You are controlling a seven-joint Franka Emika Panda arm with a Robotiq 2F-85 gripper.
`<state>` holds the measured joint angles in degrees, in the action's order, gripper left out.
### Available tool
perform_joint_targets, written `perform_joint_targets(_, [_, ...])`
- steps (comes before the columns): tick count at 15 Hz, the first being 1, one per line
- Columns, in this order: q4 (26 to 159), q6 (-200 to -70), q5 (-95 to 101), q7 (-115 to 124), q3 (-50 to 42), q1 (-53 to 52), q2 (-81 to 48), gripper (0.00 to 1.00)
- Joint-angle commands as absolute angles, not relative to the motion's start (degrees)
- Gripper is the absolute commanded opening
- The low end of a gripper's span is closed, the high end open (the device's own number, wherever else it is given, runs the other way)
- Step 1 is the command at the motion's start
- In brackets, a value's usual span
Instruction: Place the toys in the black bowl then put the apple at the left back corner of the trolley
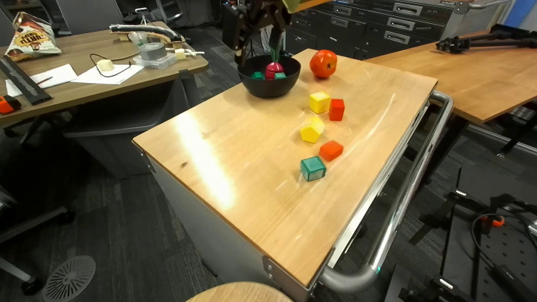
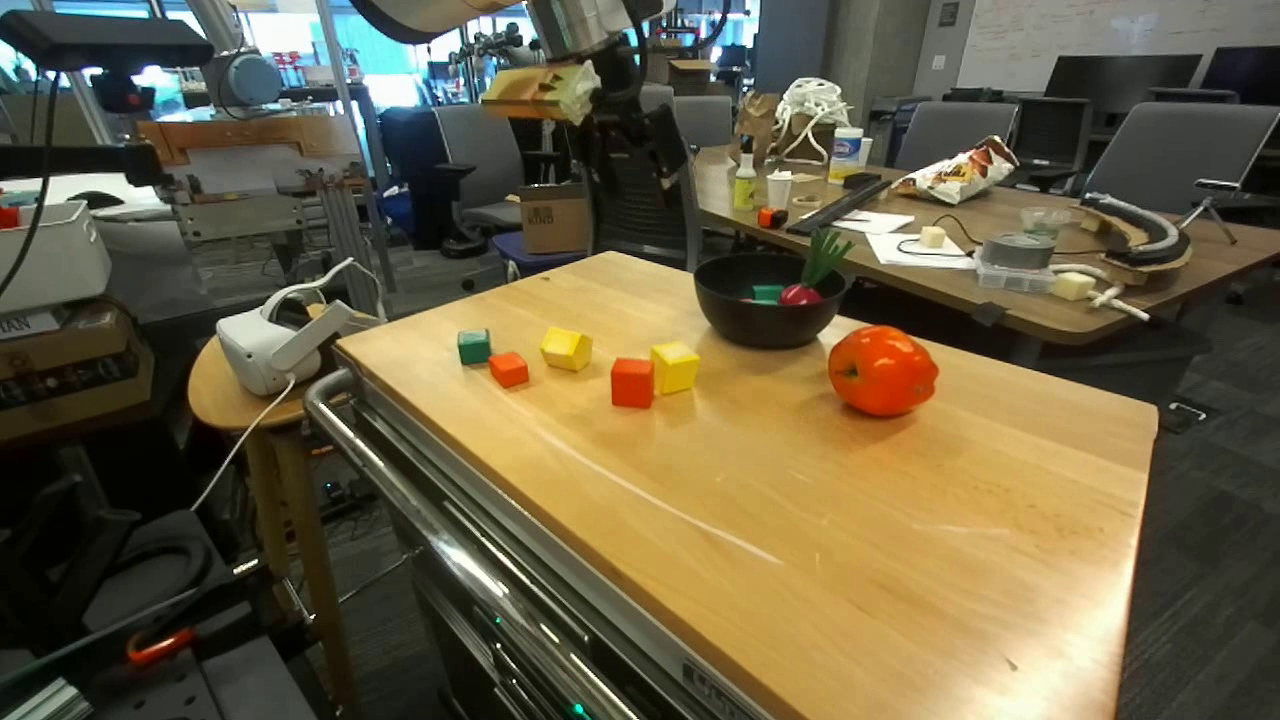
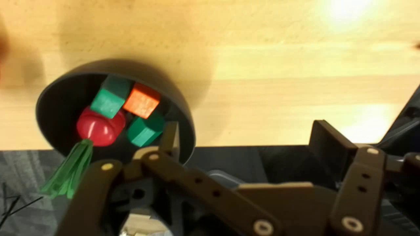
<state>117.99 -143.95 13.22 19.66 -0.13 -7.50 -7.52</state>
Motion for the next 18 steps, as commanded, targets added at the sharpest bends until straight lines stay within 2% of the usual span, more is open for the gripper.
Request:
perform_joint_targets(1, [126.9,-143.8,-0.8,4.6,2.9,-4.9,-3.6,1.00])
perform_joint_targets(2, [126.8,-140.7,-3.3,2.7,2.9,-4.8,-4.9,1.00])
perform_joint_targets(3, [124.4,-142.4,1.4,8.0,2.3,-5.7,-5.5,1.00])
perform_joint_targets(7, [126.6,-141.6,-1.4,4.6,2.5,-5.3,-6.2,1.00])
perform_joint_targets(11, [127.9,-137.0,7.3,3.4,1.7,-5.2,-5.4,1.00])
perform_joint_targets(18, [128.3,-129.4,0.0,-5.2,2.3,-3.8,-7.1,1.00])
